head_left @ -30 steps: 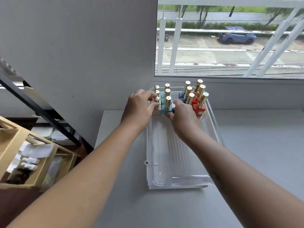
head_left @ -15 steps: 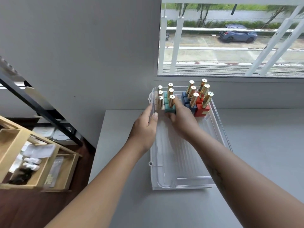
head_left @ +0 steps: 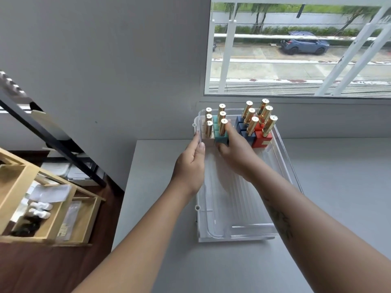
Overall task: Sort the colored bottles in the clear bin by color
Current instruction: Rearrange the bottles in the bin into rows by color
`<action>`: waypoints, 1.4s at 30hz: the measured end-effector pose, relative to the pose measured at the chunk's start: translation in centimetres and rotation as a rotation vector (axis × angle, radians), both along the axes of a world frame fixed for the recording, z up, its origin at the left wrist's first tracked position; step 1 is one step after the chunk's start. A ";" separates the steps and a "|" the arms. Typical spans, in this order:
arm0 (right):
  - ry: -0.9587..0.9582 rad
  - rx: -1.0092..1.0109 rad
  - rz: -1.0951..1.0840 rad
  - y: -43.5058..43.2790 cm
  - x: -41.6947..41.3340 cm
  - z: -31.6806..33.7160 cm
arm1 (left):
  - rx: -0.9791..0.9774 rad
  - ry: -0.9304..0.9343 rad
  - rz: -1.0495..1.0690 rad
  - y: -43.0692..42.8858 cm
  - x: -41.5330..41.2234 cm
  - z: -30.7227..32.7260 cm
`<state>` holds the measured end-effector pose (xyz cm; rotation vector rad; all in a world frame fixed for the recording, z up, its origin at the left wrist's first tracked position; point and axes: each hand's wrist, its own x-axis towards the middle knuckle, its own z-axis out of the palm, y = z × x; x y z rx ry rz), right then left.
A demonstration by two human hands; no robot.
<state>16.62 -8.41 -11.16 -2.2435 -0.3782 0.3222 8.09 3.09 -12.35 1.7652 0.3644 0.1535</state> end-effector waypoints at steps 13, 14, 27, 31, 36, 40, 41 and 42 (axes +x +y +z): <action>-0.102 -0.029 0.011 -5.7 -6.6 4.0 | 0.099 -0.267 0.367 -1.6 -1.4 3.7; -0.185 -0.037 0.000 -7.3 -7.6 4.2 | 0.116 -0.261 0.302 -2.5 -1.4 4.1; -0.030 0.025 -0.117 -13.3 -10.5 0.3 | 0.283 0.203 0.034 -12.1 6.0 1.9; -0.001 0.069 -0.087 -13.5 -10.3 0.1 | 0.273 0.142 0.073 -12.4 7.2 1.0; 0.001 0.063 -0.069 -13.7 -10.1 -0.2 | 0.270 0.044 0.141 -12.3 7.7 0.8; 0.015 0.087 -0.069 -13.8 -10.1 -0.1 | 0.272 -0.010 0.191 -12.8 7.6 0.6; 0.015 0.092 -0.064 -13.9 -10.1 0.0 | 0.266 -0.013 0.184 -12.8 7.6 0.5; 0.015 0.095 -0.060 -13.9 -10.2 0.0 | 0.254 -0.016 0.172 -12.7 7.6 0.4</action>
